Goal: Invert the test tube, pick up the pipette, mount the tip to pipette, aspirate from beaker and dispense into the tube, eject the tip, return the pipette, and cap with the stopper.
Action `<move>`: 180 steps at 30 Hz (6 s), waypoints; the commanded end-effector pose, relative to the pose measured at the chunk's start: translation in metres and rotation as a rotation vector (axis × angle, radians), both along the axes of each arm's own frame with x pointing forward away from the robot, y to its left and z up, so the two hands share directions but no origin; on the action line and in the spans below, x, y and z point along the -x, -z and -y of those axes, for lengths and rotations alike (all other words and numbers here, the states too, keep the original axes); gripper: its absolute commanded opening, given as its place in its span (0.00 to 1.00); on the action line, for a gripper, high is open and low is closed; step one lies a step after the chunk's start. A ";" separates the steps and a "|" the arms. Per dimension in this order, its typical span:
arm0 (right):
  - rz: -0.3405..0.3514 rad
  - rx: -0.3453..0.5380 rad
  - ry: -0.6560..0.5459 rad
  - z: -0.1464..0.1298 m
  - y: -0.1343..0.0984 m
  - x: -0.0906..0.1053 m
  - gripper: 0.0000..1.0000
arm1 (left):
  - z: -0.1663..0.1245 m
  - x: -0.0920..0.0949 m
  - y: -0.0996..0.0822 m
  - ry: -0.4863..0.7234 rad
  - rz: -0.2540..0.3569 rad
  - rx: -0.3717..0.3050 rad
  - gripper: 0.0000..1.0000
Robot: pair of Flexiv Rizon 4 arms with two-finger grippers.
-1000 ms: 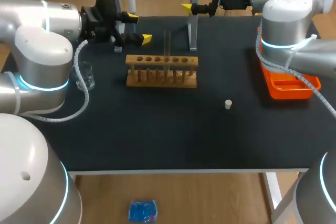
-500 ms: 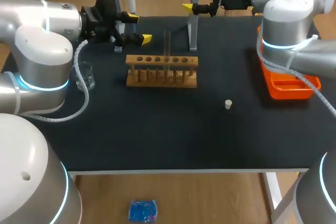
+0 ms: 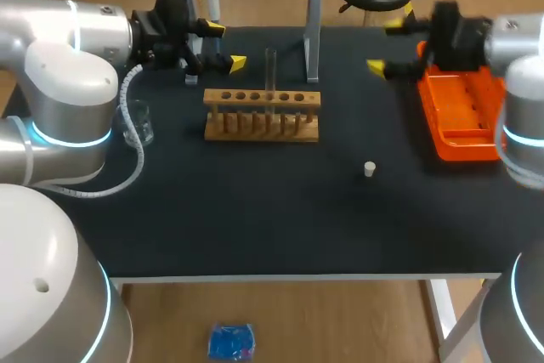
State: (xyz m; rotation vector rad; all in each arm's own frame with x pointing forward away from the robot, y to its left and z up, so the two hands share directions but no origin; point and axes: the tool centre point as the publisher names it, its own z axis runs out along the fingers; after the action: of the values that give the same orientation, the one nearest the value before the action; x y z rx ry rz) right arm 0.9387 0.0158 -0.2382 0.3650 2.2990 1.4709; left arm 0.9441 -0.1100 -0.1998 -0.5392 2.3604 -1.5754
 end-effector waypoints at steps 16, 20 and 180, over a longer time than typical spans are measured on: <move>-0.089 0.005 -0.091 0.059 0.062 0.154 1.00 | 0.000 0.000 0.000 0.001 -0.002 -0.001 1.00; -0.108 0.038 -0.094 0.044 0.080 0.155 1.00 | 0.000 0.000 0.000 0.001 -0.002 -0.001 1.00; -0.041 0.080 -0.114 -0.086 -0.036 -0.027 0.00 | 0.000 0.000 0.000 0.001 -0.002 -0.001 1.00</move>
State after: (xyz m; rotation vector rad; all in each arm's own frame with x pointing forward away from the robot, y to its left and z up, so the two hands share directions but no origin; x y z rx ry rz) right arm 0.9482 0.0805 -0.2224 0.2601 2.4114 1.4505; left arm 0.9441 -0.1101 -0.1998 -0.5392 2.3605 -1.5754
